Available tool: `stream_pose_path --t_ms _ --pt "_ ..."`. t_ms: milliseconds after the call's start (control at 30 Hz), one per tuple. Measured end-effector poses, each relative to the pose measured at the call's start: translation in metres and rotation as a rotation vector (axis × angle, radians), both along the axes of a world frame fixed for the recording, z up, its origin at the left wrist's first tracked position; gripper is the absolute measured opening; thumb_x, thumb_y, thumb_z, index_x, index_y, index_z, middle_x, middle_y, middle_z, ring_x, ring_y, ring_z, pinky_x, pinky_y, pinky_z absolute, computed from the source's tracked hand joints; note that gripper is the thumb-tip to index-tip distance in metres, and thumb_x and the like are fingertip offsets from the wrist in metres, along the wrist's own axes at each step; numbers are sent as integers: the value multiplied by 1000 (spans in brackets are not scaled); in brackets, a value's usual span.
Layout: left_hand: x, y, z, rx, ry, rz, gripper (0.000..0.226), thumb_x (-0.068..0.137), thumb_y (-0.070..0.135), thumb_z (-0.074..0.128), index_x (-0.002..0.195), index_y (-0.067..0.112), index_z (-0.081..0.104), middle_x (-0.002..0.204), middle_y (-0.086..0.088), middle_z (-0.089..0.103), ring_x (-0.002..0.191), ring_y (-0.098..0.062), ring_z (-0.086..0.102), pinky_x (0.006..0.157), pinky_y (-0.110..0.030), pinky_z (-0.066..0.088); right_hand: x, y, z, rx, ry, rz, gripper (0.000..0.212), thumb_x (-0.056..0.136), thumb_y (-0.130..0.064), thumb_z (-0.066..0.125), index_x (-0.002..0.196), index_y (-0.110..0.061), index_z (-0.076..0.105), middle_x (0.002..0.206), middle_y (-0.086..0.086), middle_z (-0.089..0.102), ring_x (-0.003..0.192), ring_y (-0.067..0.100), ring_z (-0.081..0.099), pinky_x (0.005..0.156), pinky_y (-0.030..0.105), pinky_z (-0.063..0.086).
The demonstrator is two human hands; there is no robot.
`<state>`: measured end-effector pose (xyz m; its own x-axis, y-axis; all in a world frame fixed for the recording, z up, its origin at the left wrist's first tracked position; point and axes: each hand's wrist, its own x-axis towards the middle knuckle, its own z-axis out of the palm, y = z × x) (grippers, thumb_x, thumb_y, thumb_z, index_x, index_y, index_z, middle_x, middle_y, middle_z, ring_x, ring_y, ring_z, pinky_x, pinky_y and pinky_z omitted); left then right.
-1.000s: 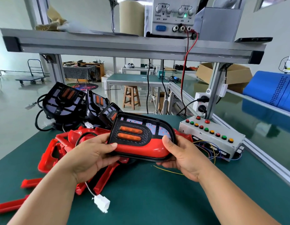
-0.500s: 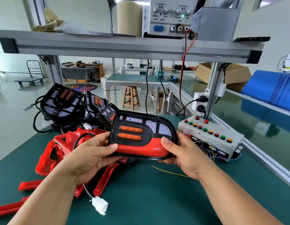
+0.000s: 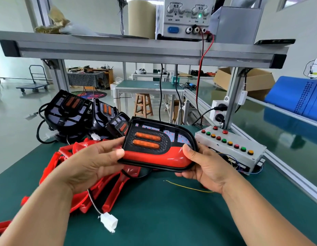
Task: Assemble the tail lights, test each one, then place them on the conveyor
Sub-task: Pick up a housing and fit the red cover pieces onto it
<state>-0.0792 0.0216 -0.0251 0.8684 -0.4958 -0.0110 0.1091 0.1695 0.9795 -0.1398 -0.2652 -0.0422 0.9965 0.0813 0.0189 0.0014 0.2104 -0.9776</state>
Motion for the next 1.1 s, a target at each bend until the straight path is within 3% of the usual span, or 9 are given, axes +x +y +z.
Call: stream_pose_path --t_ms 100,200,267,367,467,600,800,933,1100 --pt "23 36 -4 35 -180 511 35 77 14 75 109 26 71 93 -5 74 81 -12 72 64 -20 56 -3 -11 2 -3 58 77 47 72 -29 71 115 -15 59 84 16 72 62 34 69 44 25 55" --pt "45 71 -18 306 -303 1005 27 82 20 60 107 24 70 77 -4 66 63 -21 58 67 -32 50 -7 -16 3 -65 146 179 64 59 -34 91 113 -12 63 87 25 69 64 40 69 45 28 57" --pt "52 73 -28 581 -362 1004 23 85 23 55 102 28 69 86 -7 69 66 -33 59 72 -44 52 -7 -14 0 -139 199 221 60 62 -34 89 112 -12 64 88 27 68 64 40 69 48 29 59" --pt "55 60 -39 928 -442 900 32 89 15 54 111 32 70 107 -8 71 93 -36 64 83 -41 51 -7 -9 -6 -202 275 251 51 73 -27 74 119 -10 58 91 25 69 66 37 70 51 29 60" --pt "58 52 -41 1063 -365 830 38 94 25 52 131 33 59 127 -16 60 112 -40 56 95 -42 46 -6 -9 -6 -245 319 241 51 75 -30 71 119 -8 58 92 25 69 66 35 70 50 28 59" --pt "53 43 -38 1280 -236 746 45 94 54 42 139 53 38 146 -2 44 132 -39 34 101 -48 30 -8 -11 -4 -386 329 269 56 71 -39 74 115 -9 57 89 20 72 64 29 71 48 25 56" --pt "49 33 -36 1374 -287 697 95 66 87 51 148 49 20 140 -8 50 128 -42 31 96 -47 31 -9 -15 0 -489 354 335 86 59 -49 85 128 -22 41 86 24 69 60 27 71 45 25 55" --pt "46 23 -34 1333 -270 796 98 71 67 67 151 39 17 137 -15 50 125 -45 37 97 -50 33 -10 -15 1 -539 357 355 93 55 -55 82 127 -27 31 82 22 70 58 26 71 44 24 54" --pt "42 17 -28 1006 -374 980 90 78 26 71 151 29 17 140 -16 41 120 -39 47 86 -47 37 -10 -16 1 -583 358 351 91 57 -59 79 125 -28 28 80 19 71 59 25 70 45 24 54"
